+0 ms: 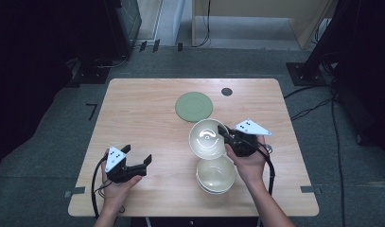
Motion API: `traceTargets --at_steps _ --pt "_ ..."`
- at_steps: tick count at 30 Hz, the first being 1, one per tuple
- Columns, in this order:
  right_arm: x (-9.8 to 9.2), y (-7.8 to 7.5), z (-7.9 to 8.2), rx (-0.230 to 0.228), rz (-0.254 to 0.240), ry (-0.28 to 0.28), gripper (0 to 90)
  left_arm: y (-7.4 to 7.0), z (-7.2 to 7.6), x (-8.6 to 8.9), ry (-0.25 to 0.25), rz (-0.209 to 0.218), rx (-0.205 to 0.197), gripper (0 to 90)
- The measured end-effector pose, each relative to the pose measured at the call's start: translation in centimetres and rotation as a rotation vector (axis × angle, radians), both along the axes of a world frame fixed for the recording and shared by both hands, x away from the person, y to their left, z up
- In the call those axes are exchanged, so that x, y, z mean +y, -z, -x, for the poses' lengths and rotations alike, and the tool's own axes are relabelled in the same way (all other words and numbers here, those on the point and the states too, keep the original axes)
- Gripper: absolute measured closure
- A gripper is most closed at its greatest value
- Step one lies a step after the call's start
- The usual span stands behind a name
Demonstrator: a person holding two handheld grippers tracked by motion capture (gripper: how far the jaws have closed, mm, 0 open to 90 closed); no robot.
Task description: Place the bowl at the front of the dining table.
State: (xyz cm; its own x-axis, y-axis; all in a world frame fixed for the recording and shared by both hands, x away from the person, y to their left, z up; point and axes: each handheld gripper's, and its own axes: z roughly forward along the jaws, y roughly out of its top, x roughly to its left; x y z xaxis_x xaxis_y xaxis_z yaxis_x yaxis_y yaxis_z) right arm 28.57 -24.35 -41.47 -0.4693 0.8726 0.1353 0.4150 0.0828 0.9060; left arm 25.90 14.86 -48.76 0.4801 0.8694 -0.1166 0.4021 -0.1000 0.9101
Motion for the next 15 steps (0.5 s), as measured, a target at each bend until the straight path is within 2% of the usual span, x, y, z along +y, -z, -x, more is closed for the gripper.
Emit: traceTargets --at_steps 2,6,10,15 --pt "-0.1 0.0 -0.7 -0.001 0.000 0.011 84.4 0.5 -0.5 1.0 -0.030 -0.020 0.017 6.7" --pt "-0.1 -0.1 -1.5 -0.002 0.006 0.022 84.4 0.6 -0.6 1.7 -0.050 -0.023 0.024 6.7" --pt "0.0 0.0 -2.4 0.003 -0.003 0.032 84.4 1.0 -0.8 2.7 -0.084 -0.018 0.053 6.7" --pt "0.2 0.0 -3.2 0.004 -0.009 0.043 84.4 1.5 -1.1 2.7 -0.083 -0.018 0.074 6.7"
